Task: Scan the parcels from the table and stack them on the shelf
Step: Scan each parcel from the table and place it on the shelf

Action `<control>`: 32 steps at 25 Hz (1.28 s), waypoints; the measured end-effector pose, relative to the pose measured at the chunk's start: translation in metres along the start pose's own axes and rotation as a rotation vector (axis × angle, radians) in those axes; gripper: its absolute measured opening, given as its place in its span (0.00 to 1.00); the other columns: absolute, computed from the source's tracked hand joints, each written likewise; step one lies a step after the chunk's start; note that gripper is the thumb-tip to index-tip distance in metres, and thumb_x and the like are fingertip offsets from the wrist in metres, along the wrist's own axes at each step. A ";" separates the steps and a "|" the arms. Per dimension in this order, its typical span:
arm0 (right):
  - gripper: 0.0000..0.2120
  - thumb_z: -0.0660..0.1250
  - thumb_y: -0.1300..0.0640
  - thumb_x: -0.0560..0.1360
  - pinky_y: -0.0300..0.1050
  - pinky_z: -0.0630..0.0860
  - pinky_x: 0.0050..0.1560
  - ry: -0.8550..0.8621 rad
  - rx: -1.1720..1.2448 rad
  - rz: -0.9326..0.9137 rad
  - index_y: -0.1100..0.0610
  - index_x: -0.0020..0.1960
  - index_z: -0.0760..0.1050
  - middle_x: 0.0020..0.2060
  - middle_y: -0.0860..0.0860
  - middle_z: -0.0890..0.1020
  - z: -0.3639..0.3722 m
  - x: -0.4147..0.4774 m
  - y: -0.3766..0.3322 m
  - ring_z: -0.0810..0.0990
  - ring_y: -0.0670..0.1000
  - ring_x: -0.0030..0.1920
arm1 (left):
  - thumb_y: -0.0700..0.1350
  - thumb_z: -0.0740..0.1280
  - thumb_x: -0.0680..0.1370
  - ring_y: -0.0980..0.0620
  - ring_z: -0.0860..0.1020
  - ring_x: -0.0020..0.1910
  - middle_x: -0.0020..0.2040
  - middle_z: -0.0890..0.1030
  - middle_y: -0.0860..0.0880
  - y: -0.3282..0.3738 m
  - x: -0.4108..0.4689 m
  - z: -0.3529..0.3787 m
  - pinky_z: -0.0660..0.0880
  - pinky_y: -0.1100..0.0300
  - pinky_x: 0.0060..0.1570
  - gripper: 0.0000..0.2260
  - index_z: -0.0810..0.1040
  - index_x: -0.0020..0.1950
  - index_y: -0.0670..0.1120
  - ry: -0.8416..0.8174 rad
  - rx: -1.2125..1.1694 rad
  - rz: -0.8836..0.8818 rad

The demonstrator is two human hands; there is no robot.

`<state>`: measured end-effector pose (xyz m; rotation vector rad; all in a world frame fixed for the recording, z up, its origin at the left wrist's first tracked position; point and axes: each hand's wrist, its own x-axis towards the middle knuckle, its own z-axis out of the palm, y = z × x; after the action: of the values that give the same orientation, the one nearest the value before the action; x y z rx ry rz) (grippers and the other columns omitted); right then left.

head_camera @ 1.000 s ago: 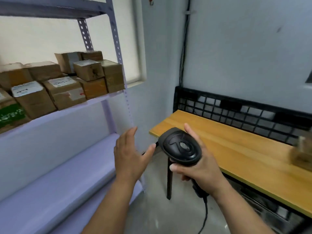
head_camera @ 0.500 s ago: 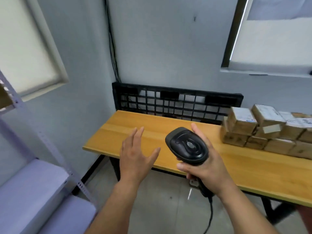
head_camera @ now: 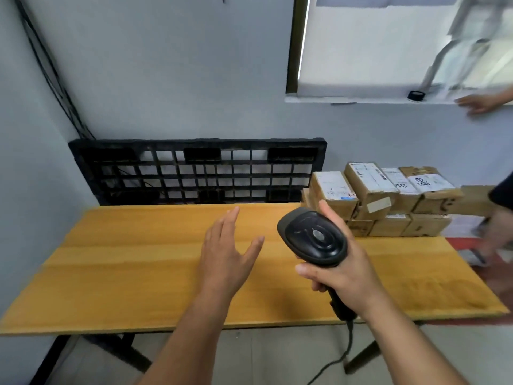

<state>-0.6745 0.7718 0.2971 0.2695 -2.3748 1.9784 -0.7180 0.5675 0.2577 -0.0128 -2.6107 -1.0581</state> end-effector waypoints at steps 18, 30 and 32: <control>0.50 0.80 0.65 0.64 0.48 0.78 0.31 -0.050 -0.020 0.166 0.28 0.69 0.58 0.57 0.45 0.80 -0.189 0.135 0.115 0.79 0.55 0.28 | 0.56 0.60 0.81 0.49 0.65 0.72 0.75 0.64 0.48 0.097 0.142 0.213 0.68 0.44 0.67 0.28 0.58 0.78 0.50 -0.198 -0.192 -0.243; 0.53 0.80 0.62 0.65 0.44 0.78 0.32 -0.065 -0.018 0.210 0.33 0.75 0.54 0.59 0.47 0.79 -0.183 0.140 0.125 0.81 0.52 0.30 | 0.51 0.62 0.81 0.59 0.73 0.57 0.73 0.69 0.51 0.087 0.133 0.220 0.72 0.69 0.47 0.32 0.46 0.78 0.63 -0.535 -0.511 -0.388; 0.53 0.80 0.63 0.65 0.45 0.78 0.31 -0.060 -0.001 0.215 0.34 0.76 0.54 0.59 0.48 0.80 -0.182 0.137 0.123 0.80 0.54 0.30 | 0.53 0.63 0.80 0.58 0.71 0.62 0.75 0.66 0.52 0.084 0.127 0.215 0.69 0.71 0.46 0.34 0.43 0.77 0.66 -0.550 -0.536 -0.361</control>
<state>-0.8438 0.9557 0.2309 0.0767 -2.5387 2.0833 -0.8908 0.7604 0.2075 0.0539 -2.7460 -2.1192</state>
